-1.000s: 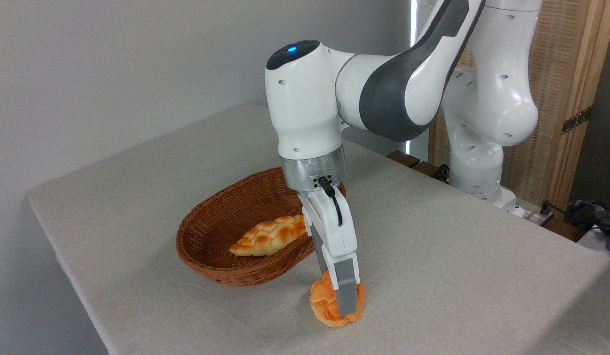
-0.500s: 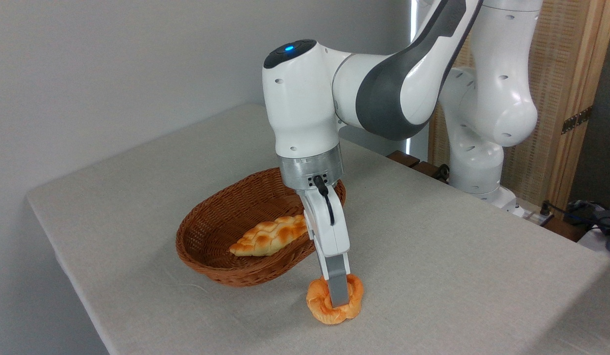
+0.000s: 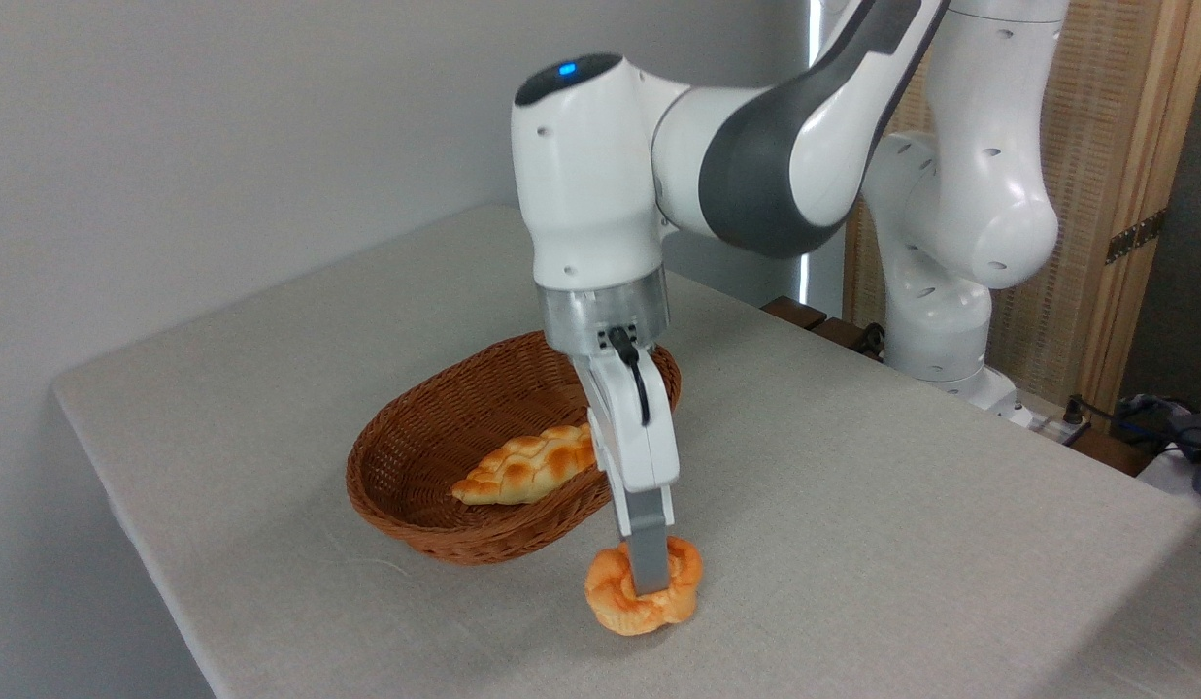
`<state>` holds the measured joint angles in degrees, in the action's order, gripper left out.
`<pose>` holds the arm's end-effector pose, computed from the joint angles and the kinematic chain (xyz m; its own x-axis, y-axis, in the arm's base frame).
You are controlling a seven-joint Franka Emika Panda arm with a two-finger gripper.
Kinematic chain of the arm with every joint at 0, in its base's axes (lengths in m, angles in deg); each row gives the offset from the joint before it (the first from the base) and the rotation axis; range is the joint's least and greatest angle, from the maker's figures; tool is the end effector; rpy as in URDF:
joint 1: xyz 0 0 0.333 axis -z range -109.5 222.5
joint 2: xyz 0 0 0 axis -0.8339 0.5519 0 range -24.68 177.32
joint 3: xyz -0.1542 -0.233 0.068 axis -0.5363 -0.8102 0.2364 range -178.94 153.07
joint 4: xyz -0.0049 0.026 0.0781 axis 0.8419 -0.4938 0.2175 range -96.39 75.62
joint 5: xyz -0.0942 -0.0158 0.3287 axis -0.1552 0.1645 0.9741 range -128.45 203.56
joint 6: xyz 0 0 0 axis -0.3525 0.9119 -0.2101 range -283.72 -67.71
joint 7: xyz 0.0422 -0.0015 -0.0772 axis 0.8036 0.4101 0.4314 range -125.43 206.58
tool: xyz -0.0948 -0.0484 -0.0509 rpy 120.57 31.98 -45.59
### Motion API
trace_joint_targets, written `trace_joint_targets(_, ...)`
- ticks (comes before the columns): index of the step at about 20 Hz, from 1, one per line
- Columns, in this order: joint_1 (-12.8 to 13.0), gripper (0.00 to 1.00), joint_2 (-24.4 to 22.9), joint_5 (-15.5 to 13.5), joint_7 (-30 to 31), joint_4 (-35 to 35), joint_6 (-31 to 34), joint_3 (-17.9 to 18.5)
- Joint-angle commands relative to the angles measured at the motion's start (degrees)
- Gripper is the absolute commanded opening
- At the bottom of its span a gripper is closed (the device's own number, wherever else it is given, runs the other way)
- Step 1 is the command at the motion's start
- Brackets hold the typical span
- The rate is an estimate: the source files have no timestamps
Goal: Put bread into the basket
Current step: 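Lift the held roll and carry it over the basket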
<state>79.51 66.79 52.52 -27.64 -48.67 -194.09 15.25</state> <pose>0.4650 0.0585 0.4268 0.3267 -0.9394 -0.1035 -0.9400 -0.3117 -0.1387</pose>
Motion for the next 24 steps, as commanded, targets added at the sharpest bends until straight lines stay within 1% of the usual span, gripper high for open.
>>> trace_joint_targets(1, -0.25, 0.25, -1.01, 0.24, 0.19, 7.06, 5.11, 0.65)
trace_joint_targets(2, -0.16, 0.25, -1.01, -0.46, 0.72, 9.35, 7.66, 0.56)
trace_joint_targets(3, -0.16, 0.25, -0.92, -2.38, 1.85, 11.02, 9.69, 0.56)
trace_joint_targets(5, -0.16, 0.26, -1.01, -8.43, 6.24, 12.79, 13.21, 0.47)
trace_joint_targets(6, -0.16, 0.26, -1.01, -10.29, 8.96, 13.49, 14.97, 0.12)
trace_joint_targets(8, -0.07, 0.26, -1.01, -11.88, 16.15, 14.55, 18.92, -1.28)
trace_joint_targets(10, -0.07, 0.26, -1.01, -13.99, 24.23, 15.25, 20.96, -3.65)
trace_joint_targets(12, -0.07, 0.26, -1.01, -16.97, 32.93, 15.35, 20.96, -5.50)
trace_joint_targets(15, 0.10, 0.26, -0.57, -20.58, 42.01, 15.26, 20.09, -7.61)
trace_joint_targets(19, 0.72, 0.26, 0.66, -24.62, 46.59, 15.26, 20.00, -8.23)
trace_joint_targets(20, 0.89, 0.26, 1.10, -25.07, 47.82, 15.26, 19.73, -8.75)
trace_joint_targets(21, 0.89, 0.31, 1.54, -24.98, 48.44, 15.26, 18.86, -9.54)
trace_joint_targets(22, 0.89, 0.34, 2.06, -24.72, 48.62, 15.26, 18.16, -10.25)
trace_joint_targets(24, 0.89, 0.45, 3.03, -24.46, 48.36, 15.17, 18.06, -10.95)
